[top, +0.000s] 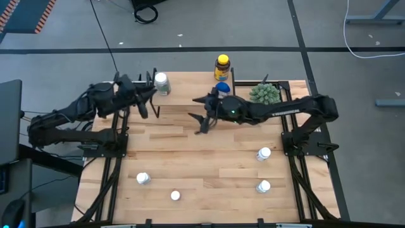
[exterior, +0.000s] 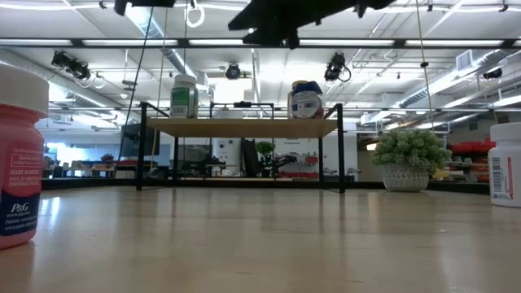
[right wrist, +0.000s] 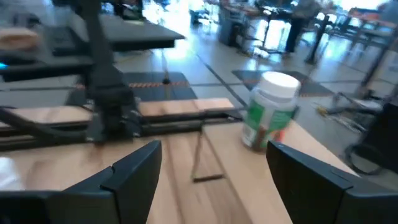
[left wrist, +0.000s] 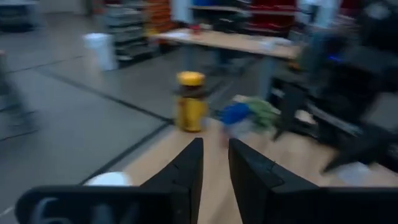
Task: Pick and place medicine bottles onto shelf by color
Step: Put the green pill bottle on the shelf
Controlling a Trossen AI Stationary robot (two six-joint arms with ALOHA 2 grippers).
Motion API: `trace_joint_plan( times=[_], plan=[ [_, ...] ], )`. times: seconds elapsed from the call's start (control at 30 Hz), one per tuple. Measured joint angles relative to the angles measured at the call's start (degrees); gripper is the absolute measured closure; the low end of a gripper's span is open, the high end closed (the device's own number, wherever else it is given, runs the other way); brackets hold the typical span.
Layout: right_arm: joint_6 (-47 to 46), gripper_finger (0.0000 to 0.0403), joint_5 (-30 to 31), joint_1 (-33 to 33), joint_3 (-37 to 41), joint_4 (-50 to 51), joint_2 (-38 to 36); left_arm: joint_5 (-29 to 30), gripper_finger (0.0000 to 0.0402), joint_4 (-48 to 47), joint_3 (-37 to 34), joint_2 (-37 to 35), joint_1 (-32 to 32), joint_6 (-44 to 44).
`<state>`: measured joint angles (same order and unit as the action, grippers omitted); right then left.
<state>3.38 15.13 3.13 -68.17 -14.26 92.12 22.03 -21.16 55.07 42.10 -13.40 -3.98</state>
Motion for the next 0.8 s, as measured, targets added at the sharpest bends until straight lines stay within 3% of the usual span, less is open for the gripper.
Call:
trace_joint_plan(
  times=[0.13,0.27,0.53,0.63,0.8],
  plan=[
    [0.73,0.0105,-0.26,0.34,-4.54,1.00,3.46,9.38,0.0295,-1.92,-0.33,-0.12,-1.59,0.45],
    [2.33,0.0105,-0.63,0.48,-7.22,1.55,5.17,15.17,0.0256,-3.37,-0.33,2.10,-6.06,0.53],
    [2.57,0.0105,-0.55,1.89,-8.64,2.55,5.54,14.78,0.0190,-3.68,-0.33,9.27,-20.39,0.12],
    [2.47,0.0105,-0.39,1.99,-8.64,5.21,5.54,11.45,0.0185,-3.41,-0.33,10.84,-25.95,0.36],
    [2.07,0.0105,-0.41,1.92,-8.64,10.22,5.52,11.01,0.0206,-4.18,-0.33,12.80,-32.68,4.66]
  ],
)
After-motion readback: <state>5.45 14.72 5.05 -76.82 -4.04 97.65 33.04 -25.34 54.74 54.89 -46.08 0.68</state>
